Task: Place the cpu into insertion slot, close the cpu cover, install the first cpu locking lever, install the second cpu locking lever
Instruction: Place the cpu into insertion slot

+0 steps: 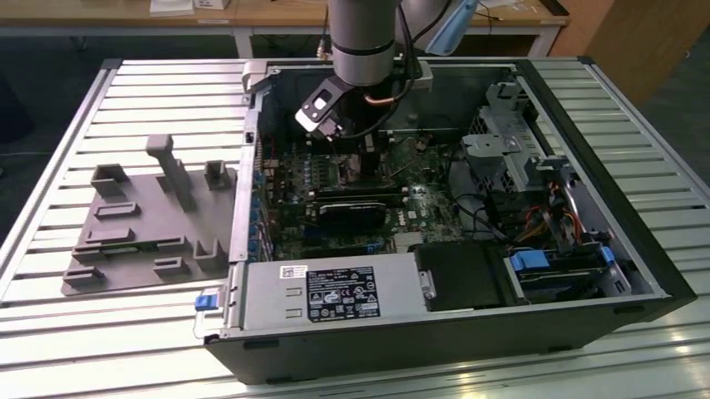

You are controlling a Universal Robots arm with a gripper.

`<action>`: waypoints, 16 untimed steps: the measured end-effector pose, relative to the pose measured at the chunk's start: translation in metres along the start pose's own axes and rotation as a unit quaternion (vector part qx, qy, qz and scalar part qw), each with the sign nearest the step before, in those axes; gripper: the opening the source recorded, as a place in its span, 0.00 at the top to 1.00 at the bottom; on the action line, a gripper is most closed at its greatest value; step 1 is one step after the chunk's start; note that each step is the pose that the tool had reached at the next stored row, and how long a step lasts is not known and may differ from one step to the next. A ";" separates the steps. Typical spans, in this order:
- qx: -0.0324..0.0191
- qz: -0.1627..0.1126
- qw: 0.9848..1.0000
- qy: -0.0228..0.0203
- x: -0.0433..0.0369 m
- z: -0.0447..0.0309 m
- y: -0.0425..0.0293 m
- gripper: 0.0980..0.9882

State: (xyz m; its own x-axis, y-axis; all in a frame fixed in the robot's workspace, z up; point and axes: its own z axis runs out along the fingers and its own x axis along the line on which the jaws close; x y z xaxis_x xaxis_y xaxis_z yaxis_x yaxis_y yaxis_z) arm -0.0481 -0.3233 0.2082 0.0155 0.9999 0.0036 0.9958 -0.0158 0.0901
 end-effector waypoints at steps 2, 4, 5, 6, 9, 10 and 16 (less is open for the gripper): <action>0.000 0.000 1.000 0.000 0.0002 0.0018 -0.0002 0.50; 0.000 0.000 1.000 0.000 0.0007 0.0038 -0.0007 0.50; 0.000 0.000 1.000 -0.001 0.0010 0.0048 -0.0012 0.50; 0.000 0.000 1.000 -0.001 0.0013 0.0056 -0.0017 0.50; 0.000 0.000 1.000 -0.001 0.0021 0.0077 -0.0026 0.50; 0.000 0.001 1.000 -0.001 0.0023 0.0084 -0.0026 0.50; 0.000 0.010 1.000 -0.001 0.0035 0.0112 -0.0031 0.50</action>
State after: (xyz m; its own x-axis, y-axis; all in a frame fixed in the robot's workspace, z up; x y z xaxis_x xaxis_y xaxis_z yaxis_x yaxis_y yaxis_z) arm -0.0501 -0.3197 0.1968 0.0349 0.9994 0.0025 0.9953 -0.0350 0.0902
